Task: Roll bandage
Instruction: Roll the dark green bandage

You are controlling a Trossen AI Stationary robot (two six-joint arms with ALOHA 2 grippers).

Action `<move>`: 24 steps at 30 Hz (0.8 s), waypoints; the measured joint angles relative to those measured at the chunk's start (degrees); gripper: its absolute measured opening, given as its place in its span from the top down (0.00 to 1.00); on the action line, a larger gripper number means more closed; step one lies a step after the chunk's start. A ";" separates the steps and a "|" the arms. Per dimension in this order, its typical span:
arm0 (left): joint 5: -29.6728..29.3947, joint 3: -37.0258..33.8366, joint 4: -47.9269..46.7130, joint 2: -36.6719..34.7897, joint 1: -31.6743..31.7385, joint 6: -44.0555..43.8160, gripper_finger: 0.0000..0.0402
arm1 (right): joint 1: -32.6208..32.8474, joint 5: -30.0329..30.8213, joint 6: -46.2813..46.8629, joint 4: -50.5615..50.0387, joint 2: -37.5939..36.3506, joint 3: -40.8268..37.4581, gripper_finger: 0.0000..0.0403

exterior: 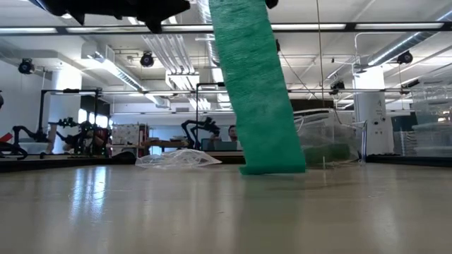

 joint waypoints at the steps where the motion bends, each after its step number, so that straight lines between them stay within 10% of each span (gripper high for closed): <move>1: 1.10 0.10 0.24 -0.42 0.02 -0.11 0.96 | -0.01 0.15 -0.64 -0.29 0.00 0.00 0.96; 15: 0.73 3.66 6.39 7.55 0.11 -11.04 0.54 | -0.01 10.38 -3.38 -0.48 0.00 0.33 0.95; 24: -0.06 5.23 10.38 12.63 0.07 -12.32 0.54 | -0.13 11.11 -4.60 -0.56 0.02 0.33 0.95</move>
